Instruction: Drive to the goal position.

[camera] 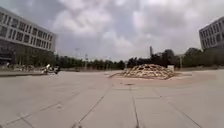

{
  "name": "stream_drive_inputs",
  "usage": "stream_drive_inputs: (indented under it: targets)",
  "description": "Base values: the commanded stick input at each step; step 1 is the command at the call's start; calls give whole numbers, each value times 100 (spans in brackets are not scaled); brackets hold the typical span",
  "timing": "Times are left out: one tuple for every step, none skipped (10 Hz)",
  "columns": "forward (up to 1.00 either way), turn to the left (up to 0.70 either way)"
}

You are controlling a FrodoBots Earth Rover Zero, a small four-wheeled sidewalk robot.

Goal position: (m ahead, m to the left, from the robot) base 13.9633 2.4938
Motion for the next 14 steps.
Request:
stream_drive_inputs:
  targets:
    - [70,-14]
    - [70,-14]
    - [70,-14]
    - [70,-14]
    - [70,-14]
    - [70,-14]
    - [70,-14]
    - [70,-14]
    - [70,-14]
    - [70,-14]
    - [70,-14]
    - [70,-14]
    - [70,-14]
    - [70,-14]
